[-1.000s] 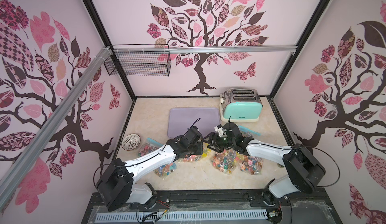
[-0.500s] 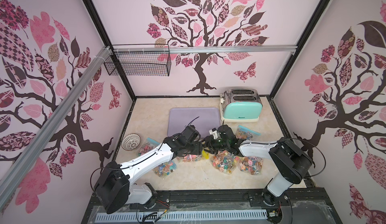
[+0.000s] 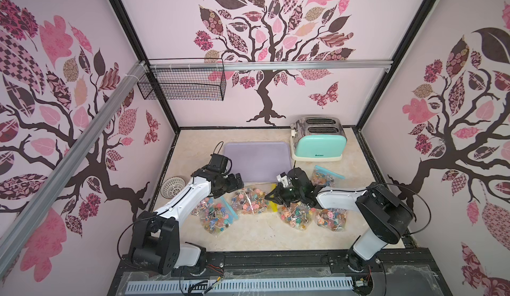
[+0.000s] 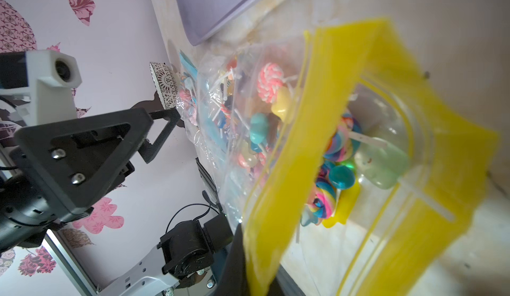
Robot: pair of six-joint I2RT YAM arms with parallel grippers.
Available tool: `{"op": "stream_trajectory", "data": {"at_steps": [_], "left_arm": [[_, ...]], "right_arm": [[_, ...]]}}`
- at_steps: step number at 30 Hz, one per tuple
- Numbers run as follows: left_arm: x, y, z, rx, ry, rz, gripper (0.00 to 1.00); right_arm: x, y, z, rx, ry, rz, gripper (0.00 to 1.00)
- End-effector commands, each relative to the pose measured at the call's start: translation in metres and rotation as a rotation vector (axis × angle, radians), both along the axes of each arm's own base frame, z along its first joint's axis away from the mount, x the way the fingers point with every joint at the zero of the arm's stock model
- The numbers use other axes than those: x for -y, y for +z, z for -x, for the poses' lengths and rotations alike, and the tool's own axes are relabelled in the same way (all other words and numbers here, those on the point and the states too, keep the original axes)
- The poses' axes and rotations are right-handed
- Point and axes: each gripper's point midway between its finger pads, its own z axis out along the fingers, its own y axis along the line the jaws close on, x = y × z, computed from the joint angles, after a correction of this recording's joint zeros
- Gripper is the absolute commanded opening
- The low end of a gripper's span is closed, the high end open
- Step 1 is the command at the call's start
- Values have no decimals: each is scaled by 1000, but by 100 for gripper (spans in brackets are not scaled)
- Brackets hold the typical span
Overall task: Pour candies out of the ziploc bag
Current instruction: Pick up the ziploc bag from the center of the board.
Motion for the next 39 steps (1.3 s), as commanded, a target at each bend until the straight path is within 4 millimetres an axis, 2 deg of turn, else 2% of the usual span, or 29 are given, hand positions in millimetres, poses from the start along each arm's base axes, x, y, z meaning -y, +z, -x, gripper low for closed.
{"op": "stream_trajectory", "data": {"at_steps": [1,10,15,17,23,26,35,37,39], "left_arm": [[14,1,2,-2,-48,75,98],[15,-36,14,-125,-43,78,98],[22,-41,13,-139,-50,117,97],[23,-38,13,-130,-52,126,90],[26,-31,13,-109,-57,150,50],[26,-33,14,-114,-55,154,36],[21,-35,17,-113,-45,134,9],[20,-35,17,-113,-41,129,0],[20,-34,17,-109,-40,128,0]], "right_arm": [[-3,11,-2,36,17,4,0],[-4,11,-2,39,23,5,0],[-4,11,-2,40,25,6,0],[-5,12,-3,43,25,7,0],[-5,10,-3,41,25,10,0],[-5,11,-4,42,26,8,0],[-6,14,-5,49,31,8,0],[-6,15,-5,55,34,13,0],[-7,17,-6,67,40,20,0]]}}
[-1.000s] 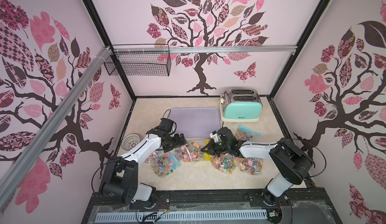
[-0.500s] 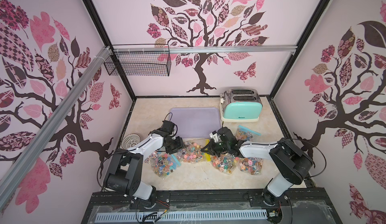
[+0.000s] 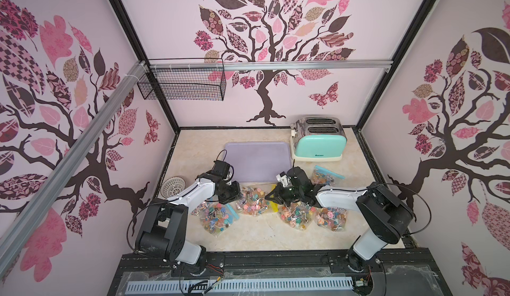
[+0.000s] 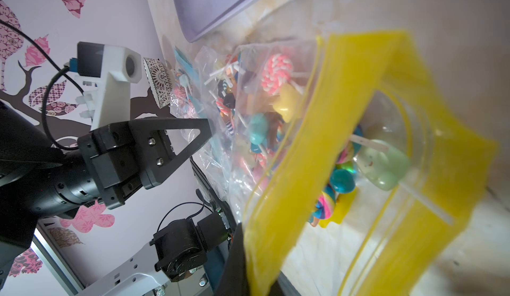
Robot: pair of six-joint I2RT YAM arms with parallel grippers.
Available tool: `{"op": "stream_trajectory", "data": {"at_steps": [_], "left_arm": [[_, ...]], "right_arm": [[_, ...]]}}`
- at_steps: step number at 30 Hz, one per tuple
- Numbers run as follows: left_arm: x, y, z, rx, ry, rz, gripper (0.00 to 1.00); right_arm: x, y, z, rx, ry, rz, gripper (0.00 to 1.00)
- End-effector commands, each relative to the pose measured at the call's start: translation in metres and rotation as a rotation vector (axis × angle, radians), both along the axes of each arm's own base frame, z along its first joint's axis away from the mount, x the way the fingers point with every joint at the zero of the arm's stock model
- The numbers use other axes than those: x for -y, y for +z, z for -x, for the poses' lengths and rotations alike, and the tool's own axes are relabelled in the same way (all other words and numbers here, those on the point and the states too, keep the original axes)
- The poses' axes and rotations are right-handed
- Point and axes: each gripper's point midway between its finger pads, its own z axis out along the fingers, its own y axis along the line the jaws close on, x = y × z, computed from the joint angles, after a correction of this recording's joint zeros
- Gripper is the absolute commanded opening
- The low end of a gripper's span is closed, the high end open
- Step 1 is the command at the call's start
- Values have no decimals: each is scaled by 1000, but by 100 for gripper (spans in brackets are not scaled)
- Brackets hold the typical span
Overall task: Pour candies out of the ziploc bag
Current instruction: Pick up the ziploc bag from the center of the board.
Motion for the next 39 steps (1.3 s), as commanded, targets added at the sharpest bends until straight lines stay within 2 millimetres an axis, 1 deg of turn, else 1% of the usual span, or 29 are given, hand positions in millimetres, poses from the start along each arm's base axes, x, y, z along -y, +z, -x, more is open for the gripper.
{"op": "stream_trajectory", "data": {"at_steps": [1,6,11,15,18,21,24,27,29,31,33,35,37,39], "left_arm": [[-1,7,-2,30,4,4,0],[1,21,-5,70,-1,22,0],[5,43,-10,133,-16,48,0],[6,54,-14,162,-24,55,0],[9,65,-22,188,-24,64,0],[11,83,-35,236,-21,70,0],[12,105,-54,294,-6,58,0],[12,125,-79,357,14,34,0],[13,134,-98,388,25,18,0],[16,139,-116,412,33,17,0],[21,143,-134,430,33,24,0],[26,141,-153,439,33,23,0],[30,138,-170,448,30,19,0],[34,130,-186,449,26,19,0]], "right_arm": [[-6,17,-6,55,21,4,0],[-5,33,-13,123,40,43,0],[-5,59,-22,211,59,88,0],[-8,79,-30,266,72,110,0],[-10,95,-39,309,79,121,0],[-8,113,-52,348,79,133,0],[-2,131,-72,392,58,142,0],[4,148,-95,440,36,145,0],[9,157,-114,476,18,165,0],[12,160,-132,490,14,178,0],[15,159,-151,494,2,180,0],[18,152,-172,491,-6,195,0],[21,142,-191,483,-13,205,0],[23,127,-208,463,-17,219,0]]}}
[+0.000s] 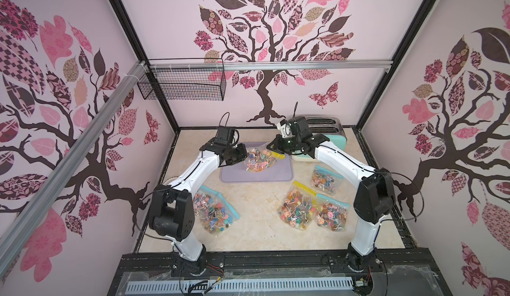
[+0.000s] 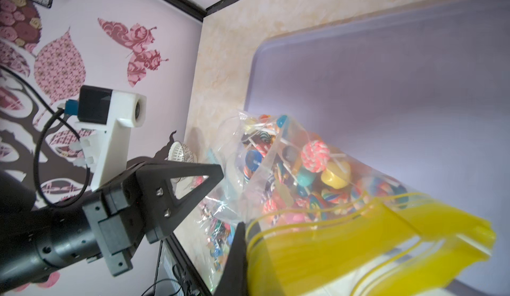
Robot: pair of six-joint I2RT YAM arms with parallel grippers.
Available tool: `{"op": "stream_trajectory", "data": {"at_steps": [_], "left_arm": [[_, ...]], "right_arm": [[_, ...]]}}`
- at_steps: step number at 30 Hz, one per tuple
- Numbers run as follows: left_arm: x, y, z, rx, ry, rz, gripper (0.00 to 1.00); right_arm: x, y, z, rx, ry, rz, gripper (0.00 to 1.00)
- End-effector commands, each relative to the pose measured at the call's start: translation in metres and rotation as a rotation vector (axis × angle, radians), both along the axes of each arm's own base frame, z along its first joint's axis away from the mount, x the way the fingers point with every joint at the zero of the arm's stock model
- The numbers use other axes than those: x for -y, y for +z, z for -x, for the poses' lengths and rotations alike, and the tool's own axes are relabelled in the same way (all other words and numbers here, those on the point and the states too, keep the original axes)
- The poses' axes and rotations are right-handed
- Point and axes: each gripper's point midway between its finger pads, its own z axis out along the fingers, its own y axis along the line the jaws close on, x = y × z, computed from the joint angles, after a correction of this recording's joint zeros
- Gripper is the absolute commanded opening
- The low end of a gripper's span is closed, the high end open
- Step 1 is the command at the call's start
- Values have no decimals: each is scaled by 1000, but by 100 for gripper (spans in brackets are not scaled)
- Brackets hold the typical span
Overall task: Pour candies out of the ziploc bag
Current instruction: 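Pick up the ziploc bag from the center of the board, then pour the candies out of the ziploc bag onto the tray.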
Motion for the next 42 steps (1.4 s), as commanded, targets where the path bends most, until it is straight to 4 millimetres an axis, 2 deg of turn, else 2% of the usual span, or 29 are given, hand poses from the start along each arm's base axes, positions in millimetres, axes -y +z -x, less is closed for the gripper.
{"op": "stream_trajectory", "data": {"at_steps": [1,5,9,14,17,19,24,30,34,42], "left_arm": [[5,7,-34,79,-11,-4,0],[16,-7,-58,83,-35,8,0],[26,-19,-72,71,-64,29,0],[32,-27,-76,58,-94,37,0],[34,-26,-76,58,-111,39,0],[37,-20,-75,67,-131,45,0],[43,9,-74,115,-169,34,0],[41,39,-72,152,-178,11,0],[37,49,-70,163,-176,-10,0],[27,77,-65,200,-163,-64,0]], "right_arm": [[4,-14,-26,1,11,25,0],[11,-43,-52,-28,-21,60,0],[24,-70,-68,-63,-57,95,0],[35,-94,-71,-94,-87,135,0],[37,-101,-68,-107,-93,140,0],[39,-102,-67,-108,-100,139,2],[42,-101,-60,-109,-103,129,31],[43,-107,-51,-125,-97,119,50],[42,-109,-46,-133,-91,104,57],[40,-108,-42,-138,-80,80,64]]}}
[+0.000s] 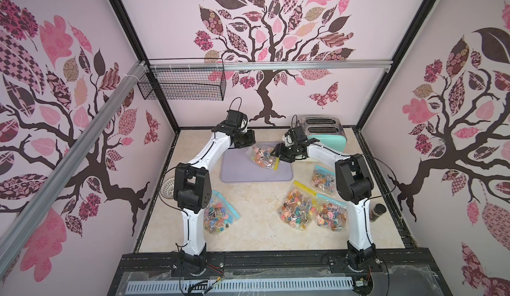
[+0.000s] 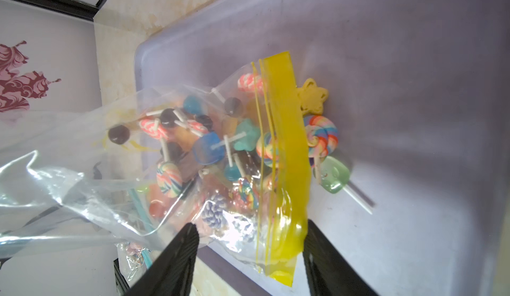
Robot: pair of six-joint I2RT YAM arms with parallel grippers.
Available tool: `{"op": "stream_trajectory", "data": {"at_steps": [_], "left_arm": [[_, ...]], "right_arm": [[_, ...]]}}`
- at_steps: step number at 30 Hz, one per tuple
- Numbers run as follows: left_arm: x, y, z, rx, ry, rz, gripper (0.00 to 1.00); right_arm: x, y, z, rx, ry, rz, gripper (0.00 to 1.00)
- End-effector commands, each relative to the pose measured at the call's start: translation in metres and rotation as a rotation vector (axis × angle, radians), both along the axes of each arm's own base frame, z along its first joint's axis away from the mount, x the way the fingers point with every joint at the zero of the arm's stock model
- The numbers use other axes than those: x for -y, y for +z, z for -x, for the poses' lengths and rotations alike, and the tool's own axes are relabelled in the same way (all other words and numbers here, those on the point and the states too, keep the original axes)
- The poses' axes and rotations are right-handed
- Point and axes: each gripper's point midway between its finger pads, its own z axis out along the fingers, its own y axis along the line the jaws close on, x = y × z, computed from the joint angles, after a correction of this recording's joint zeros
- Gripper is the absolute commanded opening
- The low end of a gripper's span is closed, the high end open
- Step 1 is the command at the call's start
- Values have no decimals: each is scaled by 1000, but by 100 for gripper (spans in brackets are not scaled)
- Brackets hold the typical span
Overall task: Pour candies out of the ziploc bag
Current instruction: 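Pour the candies out of the ziploc bag onto the tray.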
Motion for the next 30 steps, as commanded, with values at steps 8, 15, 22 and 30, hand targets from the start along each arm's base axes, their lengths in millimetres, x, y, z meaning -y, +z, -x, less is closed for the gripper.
{"op": "stream_trajectory", "data": {"at_steps": [8,15,22,30], "left_arm": [[-21,77,5,163,30,-95,0],[-32,76,8,157,56,-148,0],[-34,75,12,145,56,-159,0],[-48,91,21,164,86,-208,0]], "right_arm": [[-1,25,7,29,12,-52,71],[0,29,11,34,15,-58,76],[1,35,15,44,23,-56,77],[6,41,22,60,40,-29,78]]}}
